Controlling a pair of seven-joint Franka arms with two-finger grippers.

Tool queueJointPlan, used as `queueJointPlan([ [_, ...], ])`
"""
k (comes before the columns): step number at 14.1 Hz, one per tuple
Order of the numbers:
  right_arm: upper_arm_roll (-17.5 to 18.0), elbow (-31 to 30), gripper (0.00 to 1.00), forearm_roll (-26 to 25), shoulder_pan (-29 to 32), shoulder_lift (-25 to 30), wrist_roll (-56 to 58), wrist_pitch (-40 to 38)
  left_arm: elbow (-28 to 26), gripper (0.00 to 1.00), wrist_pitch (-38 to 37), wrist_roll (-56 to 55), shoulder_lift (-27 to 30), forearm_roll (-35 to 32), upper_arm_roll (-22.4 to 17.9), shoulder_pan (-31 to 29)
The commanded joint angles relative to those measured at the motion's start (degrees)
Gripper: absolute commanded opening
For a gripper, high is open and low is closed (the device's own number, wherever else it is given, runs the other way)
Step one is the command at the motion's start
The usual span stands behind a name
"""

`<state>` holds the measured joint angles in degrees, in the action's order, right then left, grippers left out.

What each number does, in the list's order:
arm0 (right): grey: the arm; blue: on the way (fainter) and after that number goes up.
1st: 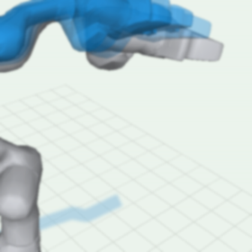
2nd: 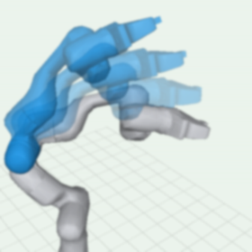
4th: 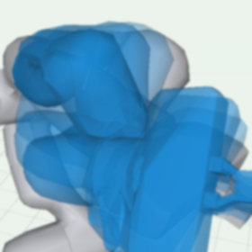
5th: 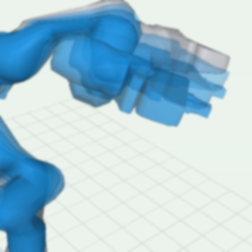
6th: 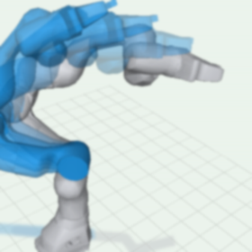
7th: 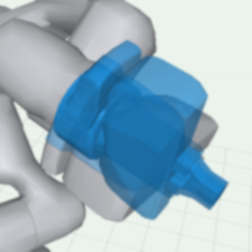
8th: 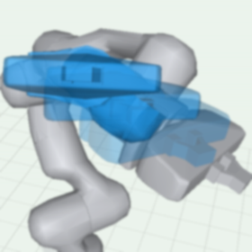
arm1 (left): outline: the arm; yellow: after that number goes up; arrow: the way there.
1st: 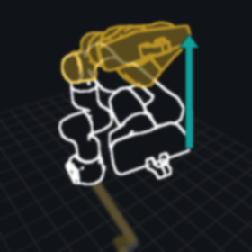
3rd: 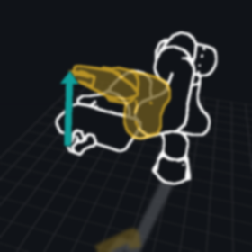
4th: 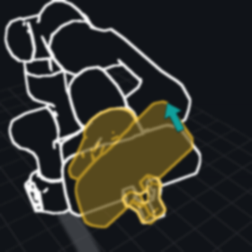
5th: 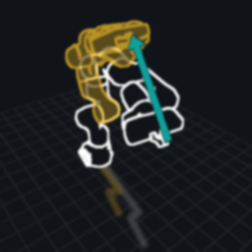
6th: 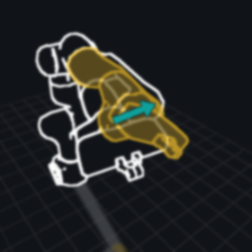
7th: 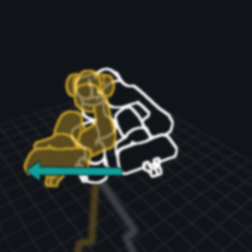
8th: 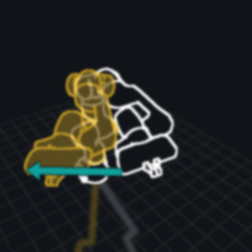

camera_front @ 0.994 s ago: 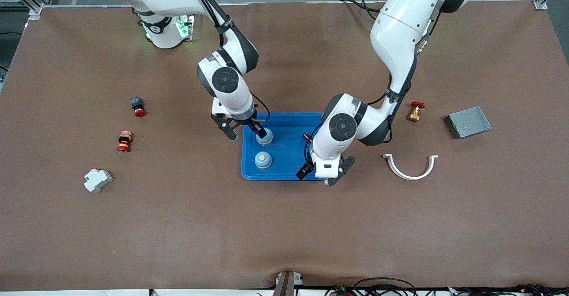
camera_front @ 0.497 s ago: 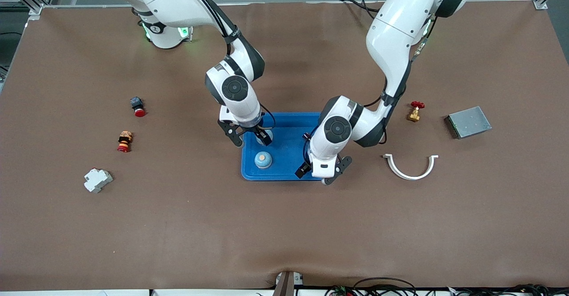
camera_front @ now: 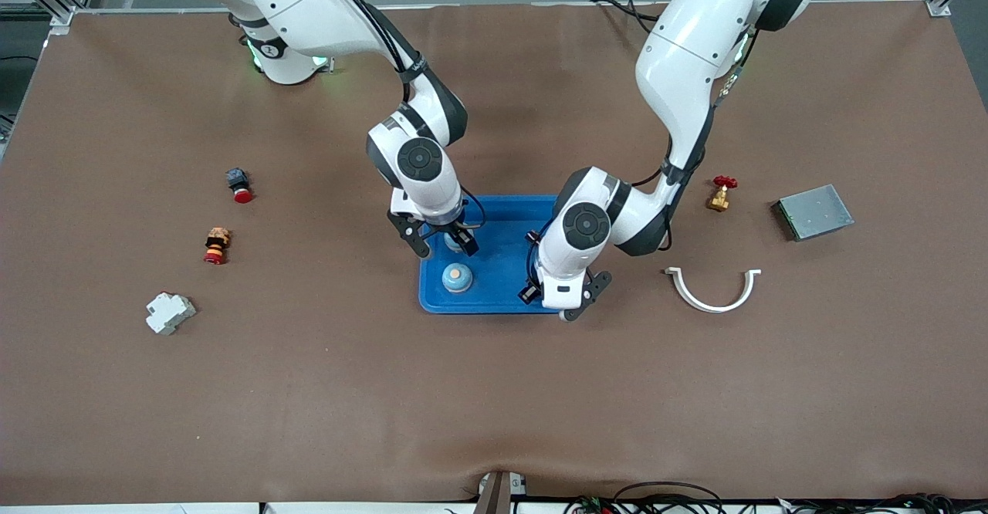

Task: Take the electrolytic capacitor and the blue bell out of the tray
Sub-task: 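Grasp the capacitor with the left gripper while the right gripper grasps the bell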

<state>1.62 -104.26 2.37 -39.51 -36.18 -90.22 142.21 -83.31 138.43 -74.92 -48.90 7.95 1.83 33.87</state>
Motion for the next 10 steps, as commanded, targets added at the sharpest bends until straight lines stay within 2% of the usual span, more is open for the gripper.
queueJointPlan([
  [1,-0.7,1.5,1.0,-2.4,-1.0,-0.8,-2.2,-0.8,1.2,0.03,0.3,-2.7,-0.6,-1.4,-0.5,0.4],
  [2,-0.7,1.5,1.0,-2.7,-1.0,-0.8,-2.2,-0.8,1.1,0.0,0.3,-3.1,-0.6,-1.4,-0.6,0.4],
  [3,-0.7,1.5,0.95,-3.2,-0.7,-0.8,-2.1,-0.8,1.2,0.0,0.3,-3.4,-0.6,-1.4,-0.6,0.4],
  [4,-0.7,1.6,0.87,-3.3,-0.4,-0.8,-2.1,-0.8,1.2,0.0,0.3,-3.5,-0.5,-1.4,-0.5,0.4],
  [6,-0.7,1.7,0.6,-3.4,-0.3,-0.8,-2.0,-0.7,1.3,0.0,0.2,-3.5,0.8,-1.2,-0.5,-0.3],
  [8,-0.7,1.6,0.0,-3.3,-0.8,-0.8,-2.1,-0.6,1.3,0.0,-0.6,-3.5,2.7,-0.9,-0.5,-0.9],
  [10,-0.6,1.7,0.0,-3.3,-0.9,-0.6,-2.1,-1.0,1.5,0.0,-1.8,-3.4,3.8,-0.5,-0.4,-1.4],
])
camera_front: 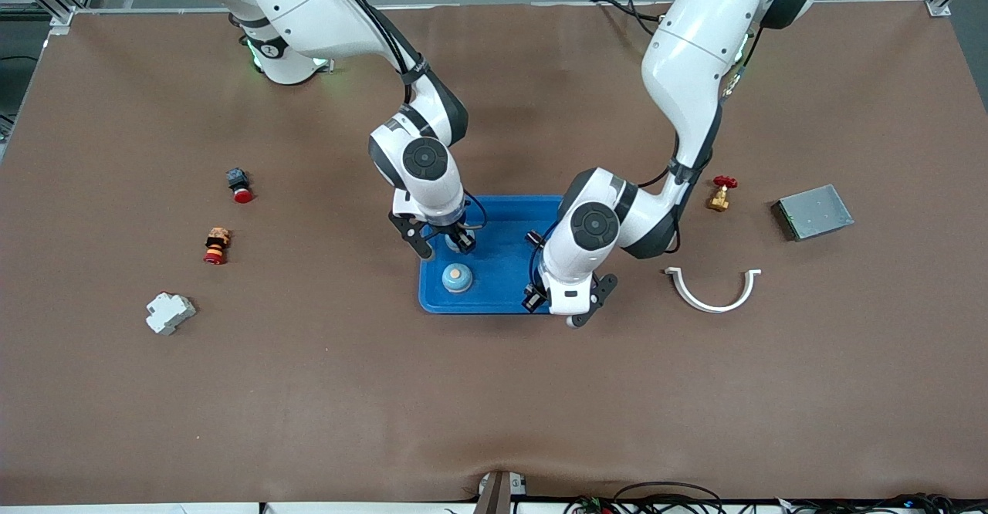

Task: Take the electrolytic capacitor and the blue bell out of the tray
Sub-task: 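Carry the capacitor to the white arch while the right gripper carries the bell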

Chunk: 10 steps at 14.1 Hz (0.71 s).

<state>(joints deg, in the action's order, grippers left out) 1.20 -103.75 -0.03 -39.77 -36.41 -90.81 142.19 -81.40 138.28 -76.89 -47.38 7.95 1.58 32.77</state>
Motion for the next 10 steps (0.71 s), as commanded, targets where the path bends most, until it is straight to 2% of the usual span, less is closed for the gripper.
queueJointPlan([
  [1,-0.1,1.5,0.0,-0.5,-0.6,-0.2,-1.6,-1.5,-0.5,0.0,-2.0,-1.4,3.8,-0.5,-0.2,-1.3],
  [4,0.0,2.4,0.0,0.1,0.2,2.8,-0.6,-6.5,-0.4,0.0,-8.4,0.7,7.6,-1.3,-0.1,-4.7],
  [7,0.1,2.6,0.0,0.1,2.1,5.7,3.2,-12.1,-0.5,0.0,-12.5,14.4,10.9,-1.4,-0.2,-9.7],
  [10,0.0,1.2,0.0,0.1,4.0,8.1,8.4,-15.2,-0.5,0.0,-14.0,25.5,11.5,-1.5,-0.3,-16.0],
])
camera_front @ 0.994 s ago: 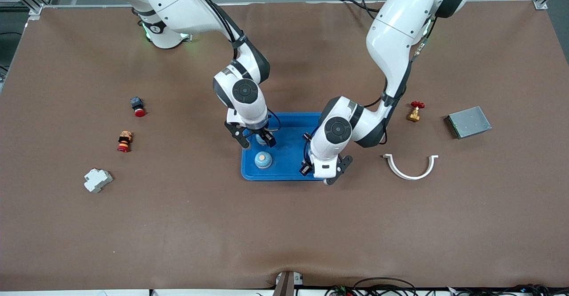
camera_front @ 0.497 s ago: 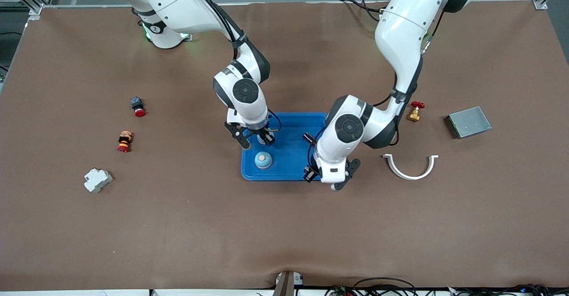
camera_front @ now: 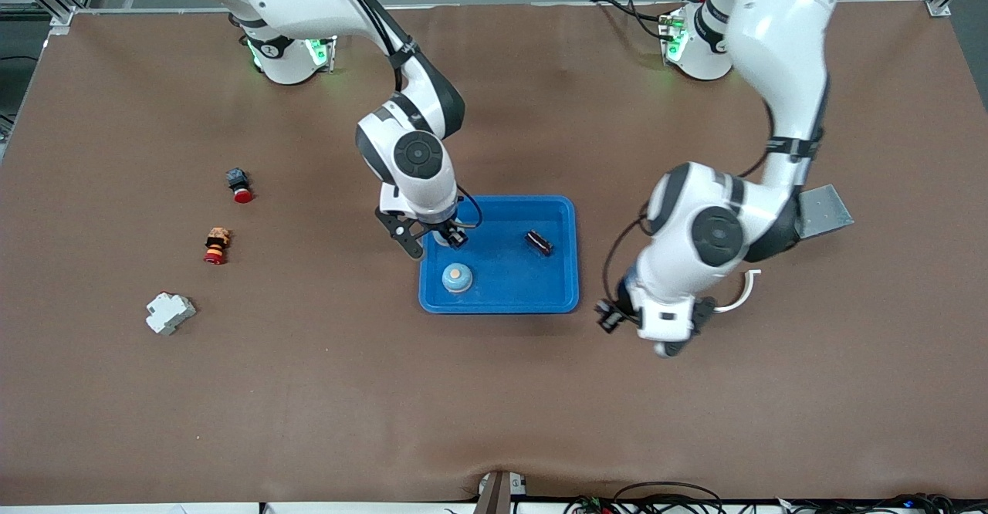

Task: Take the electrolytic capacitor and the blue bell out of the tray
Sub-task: 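Carry the capacitor to the white arch while the right gripper carries the bell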

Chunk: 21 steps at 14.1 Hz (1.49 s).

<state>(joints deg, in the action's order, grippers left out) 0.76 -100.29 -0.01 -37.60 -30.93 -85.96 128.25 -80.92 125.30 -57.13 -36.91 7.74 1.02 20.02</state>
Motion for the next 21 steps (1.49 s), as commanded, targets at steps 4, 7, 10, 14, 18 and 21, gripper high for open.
queueJointPlan([
  [4,0.6,-10.8,0.0,0.2,7.1,8.6,12.5,2.9,-1.1,0.0,-1.3,13.9,-0.1,-2.8,0.2,-8.8],
  [7,0.6,-20.2,0.0,0.2,11.6,12.4,21.5,9.4,-1.2,0.0,-1.3,13.7,-1.8,-3.3,0.2,-11.3],
  [10,0.6,-28.7,0.0,0.2,17.6,14.6,33.2,17.8,-1.4,0.0,-1.3,13.5,-3.4,-3.8,-1.0,-12.4],
  [14,0.6,-32.2,0.0,0.2,25.2,14.0,46.7,23.0,-1.4,0.0,-1.2,13.4,-5.4,-3.8,-1.3,-14.3],
  [18,0.5,-32.0,0.0,0.1,31.6,13.0,59.2,23.0,-1.3,0.0,-1.1,11.1,-8.0,-3.7,-1.3,-14.3],
  [21,0.6,-29.9,0.0,0.1,39.1,10.4,73.1,22.6,-1.3,0.0,-0.9,11.3,-9.1,-3.8,-1.3,-14.4],
])
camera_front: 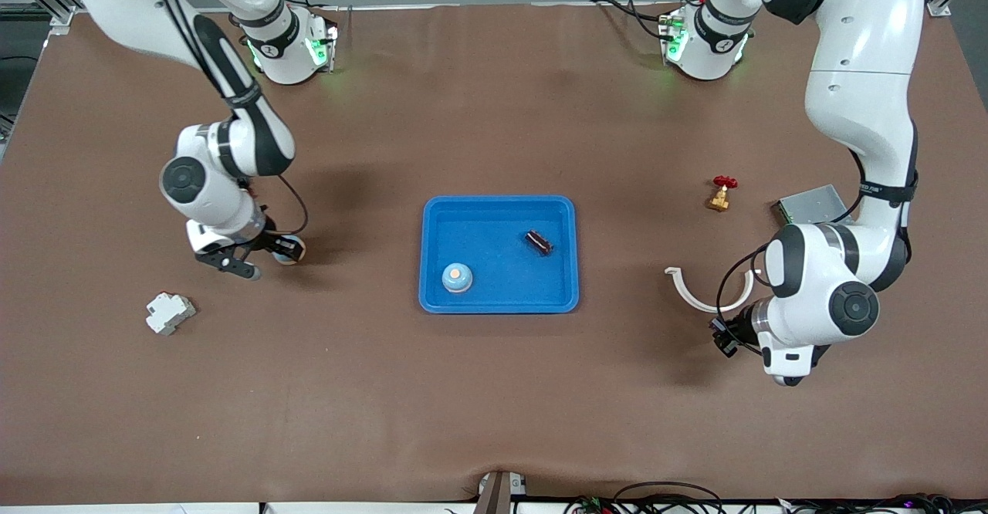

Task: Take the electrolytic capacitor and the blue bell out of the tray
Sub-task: 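Carry the capacitor to the white arch while the right gripper carries the bell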

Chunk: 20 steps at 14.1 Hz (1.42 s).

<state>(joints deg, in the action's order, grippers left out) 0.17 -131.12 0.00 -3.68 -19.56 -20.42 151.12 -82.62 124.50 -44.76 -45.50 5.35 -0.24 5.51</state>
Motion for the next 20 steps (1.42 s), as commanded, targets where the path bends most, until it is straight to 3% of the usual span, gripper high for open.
queueJointPlan([
  [1,1.1,1.7,0.0,0.1,6.4,-1.5,9.2,-0.5,0.4,0.0,0.0,-1.2,-1.2,-1.4,0.0,0.0],
  [9,1.1,11.4,0.0,0.1,8.4,-10.2,9.1,-2.9,0.6,0.0,2.2,-1.1,-3.2,-1.3,-0.1,0.0],
  [10,1.1,12.5,0.0,0.1,8.5,-11.0,9.1,-4.3,0.7,0.07,2.2,-1.0,-3.2,-1.3,-0.1,0.0],
  [11,1.1,13.5,0.0,0.1,8.5,-11.3,9.2,-5.9,0.7,0.3,2.2,-0.9,-3.2,-1.3,-0.1,0.0],
  [12,1.1,14.3,0.65,0.1,8.4,-11.3,9.2,-7.4,0.7,0.9,2.2,-0.8,-3.2,-1.4,-0.1,0.0],
  [13,1.1,14.5,1.0,0.1,8.3,-11.3,8.7,-8.6,0.7,1.0,2.2,-0.9,-3.1,-1.6,-0.2,0.1],
  [16,2.0,14.6,1.0,0.7,7.5,-9.3,5.8,-14.3,1.5,1.0,2.2,-0.9,-0.8,-1.7,-1.1,0.3],
  [20,7.8,15.4,1.0,1.6,1.9,-4.0,-17.7,-20.2,3.0,1.0,0.6,-0.6,3.5,-3.7,-1.1,0.6],
])
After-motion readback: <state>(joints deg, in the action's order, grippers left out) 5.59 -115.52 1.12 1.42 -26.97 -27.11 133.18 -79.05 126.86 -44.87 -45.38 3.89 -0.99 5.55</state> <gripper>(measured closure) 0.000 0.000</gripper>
